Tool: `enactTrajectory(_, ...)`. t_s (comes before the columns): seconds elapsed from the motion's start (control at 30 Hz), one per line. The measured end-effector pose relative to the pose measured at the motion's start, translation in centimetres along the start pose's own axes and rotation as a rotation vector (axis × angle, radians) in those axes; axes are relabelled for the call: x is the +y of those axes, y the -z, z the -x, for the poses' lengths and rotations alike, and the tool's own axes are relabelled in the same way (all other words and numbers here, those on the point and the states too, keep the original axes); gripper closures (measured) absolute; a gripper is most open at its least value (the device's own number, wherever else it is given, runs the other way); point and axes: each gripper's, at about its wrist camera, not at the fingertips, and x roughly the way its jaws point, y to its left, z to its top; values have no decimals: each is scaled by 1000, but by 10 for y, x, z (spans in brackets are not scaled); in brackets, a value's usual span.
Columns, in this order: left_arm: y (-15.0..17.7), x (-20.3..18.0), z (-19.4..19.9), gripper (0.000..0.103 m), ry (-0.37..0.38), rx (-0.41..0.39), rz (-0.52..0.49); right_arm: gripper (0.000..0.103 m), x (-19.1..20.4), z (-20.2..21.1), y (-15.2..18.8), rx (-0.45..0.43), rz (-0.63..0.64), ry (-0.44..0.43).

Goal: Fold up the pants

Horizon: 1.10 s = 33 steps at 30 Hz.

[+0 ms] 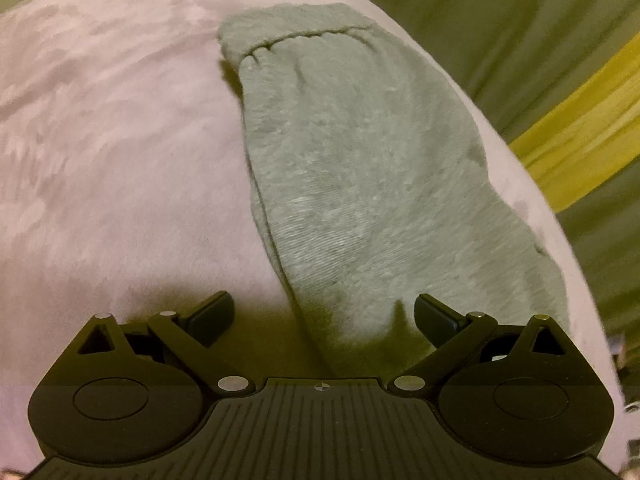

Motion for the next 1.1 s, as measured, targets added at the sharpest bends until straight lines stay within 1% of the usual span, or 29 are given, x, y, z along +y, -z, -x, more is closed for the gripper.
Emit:
enactTrajectory(0.03,0,1,3,2,8,-4,12,94,26,9,0,-29,68,-38)
enactTrajectory(0.1,2,6,12,2,19,-26,36,94,87,25,6,-52,207,-172)
enactTrajectory(0.13,3,7,16,2,16,-41,42,94,121,34,17,-48,296,-247)
enactTrajectory(0.2,4,7,25,2,7,-73,38,94,187,48,56,-23,522,-389)
enactTrajectory(0.23,5,6,29,2,7,-86,33,93,208,53,78,-3,605,-446)
enactTrajectory(0.27,7,6,34,2,10,-102,26,93,227,53,107,34,685,-498)
enactTrajectory(0.3,8,6,37,2,14,-112,20,92,242,48,140,95,771,-527)
enactTrajectory(0.33,9,7,39,2,19,-118,14,92,250,41,169,151,833,-531)
enactTrajectory(0.37,10,7,40,2,28,-118,6,92,256,26,202,226,884,-514)
enactTrajectory(0.4,10,7,40,2,38,-110,1,92,257,11,234,306,934,-476)
enactTrajectory(0.43,10,8,40,2,44,-98,-2,91,254,-10,268,406,999,-409)
enactTrajectory(0.47,10,9,37,2,45,-85,3,91,247,-25,295,474,1047,-353)
enactTrajectory(0.5,9,9,36,2,42,-78,8,91,241,-14,306,389,1090,-366)
enactTrajectory(0.53,9,10,34,2,44,-71,14,90,246,-3,312,344,1169,-365)
enactTrajectory(0.57,8,11,31,2,54,-63,18,89,251,0,313,340,1204,-365)
enactTrajectory(0.6,8,12,30,2,61,-58,23,90,254,4,309,338,1203,-377)
enactTrajectory(0.67,6,13,26,2,68,-52,45,91,249,14,296,349,1132,-400)
enactTrajectory(0.7,6,13,25,2,71,-48,48,91,246,18,289,350,1076,-409)
enactTrajectory(0.73,6,12,23,2,72,-44,43,91,244,8,279,354,1032,-415)
enactTrajectory(0.8,7,11,21,2,75,-36,21,91,241,15,267,352,940,-442)
enactTrajectory(0.87,7,8,24,2,80,-48,4,91,237,19,249,353,786,-514)
enactTrajectory(0.9,8,7,25,2,81,-56,-5,91,234,19,246,347,742,-535)
enactTrajectory(0.93,8,6,25,2,82,-60,-9,91,234,22,246,334,743,-543)
enactTrajectory(0.97,8,5,25,2,83,-62,-14,91,236,24,252,327,798,-545)
enactTrajectory(1.0,8,4,24,2,82,-59,-19,87,236,22,261,337,866,-541)
enactTrajectory(1.03,8,3,24,2,80,-56,-23,80,235,16,274,384,948,-529)
enactTrajectory(1.07,8,2,23,2,77,-52,-30,74,234,6,290,477,1040,-484)
enactTrajectory(1.1,9,1,23,2,77,-52,-36,74,231,1,300,528,1084,-453)
